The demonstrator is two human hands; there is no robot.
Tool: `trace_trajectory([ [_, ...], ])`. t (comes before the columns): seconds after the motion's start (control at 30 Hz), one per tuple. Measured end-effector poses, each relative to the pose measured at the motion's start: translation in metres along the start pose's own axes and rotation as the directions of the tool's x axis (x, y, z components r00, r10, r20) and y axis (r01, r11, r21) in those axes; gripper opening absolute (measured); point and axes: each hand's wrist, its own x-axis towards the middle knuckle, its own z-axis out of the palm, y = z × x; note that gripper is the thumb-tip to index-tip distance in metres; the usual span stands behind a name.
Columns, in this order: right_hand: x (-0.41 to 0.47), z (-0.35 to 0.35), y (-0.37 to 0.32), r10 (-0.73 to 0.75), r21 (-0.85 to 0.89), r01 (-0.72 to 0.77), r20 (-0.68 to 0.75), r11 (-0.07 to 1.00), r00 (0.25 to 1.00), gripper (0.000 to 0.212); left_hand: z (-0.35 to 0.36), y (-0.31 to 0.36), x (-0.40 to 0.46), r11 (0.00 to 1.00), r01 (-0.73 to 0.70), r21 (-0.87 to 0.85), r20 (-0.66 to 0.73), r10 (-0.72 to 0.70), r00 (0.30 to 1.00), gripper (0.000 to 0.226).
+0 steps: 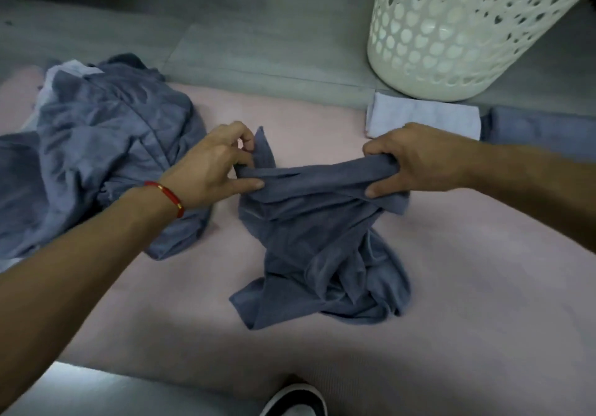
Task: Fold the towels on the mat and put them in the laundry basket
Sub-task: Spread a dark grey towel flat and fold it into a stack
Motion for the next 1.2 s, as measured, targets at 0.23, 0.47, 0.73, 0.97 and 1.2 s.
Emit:
trace_trajectory([
  [0.23,-0.167,-0.025,0.027,0.441,0.3,-0.405,-0.058,0.864,0.896,0.038,-0.014,0.054,0.113,0.991,-0.071,-0.114,0.364,0.108,0.925,0.031],
  [0.47,-0.356,0.009,0.022,0.803,0.708,-0.527,-0.096,0.471,0.589,0.05,-0.014,0.185,0.241,0.877,-0.085,-0.474,0.332,0.267,0.905,0.019],
  [0.73,-0.451,0.148,0.063,0.967,0.987,-0.142,0.106,-0.074,0.233,0.027,0.099,0.353,0.357,0.766,0.148,-0.626,0.365,0.12,0.923,0.023],
  [0.97,-0.476,0.23,0.116,0.928,0.952,0.178,0.287,-0.249,-0.237,0.027,0.207,0.464,0.436,0.898,0.041,-0.437,0.382,0.144,0.913,0.028],
  [1.2,-0.532,0.243,0.167,0.819,0.899,-0.368,-0.018,-0.238,-0.573,0.022,0.252,0.581,0.485,0.951,-0.256,-0.176,0.142,0.281,0.949,0.011],
])
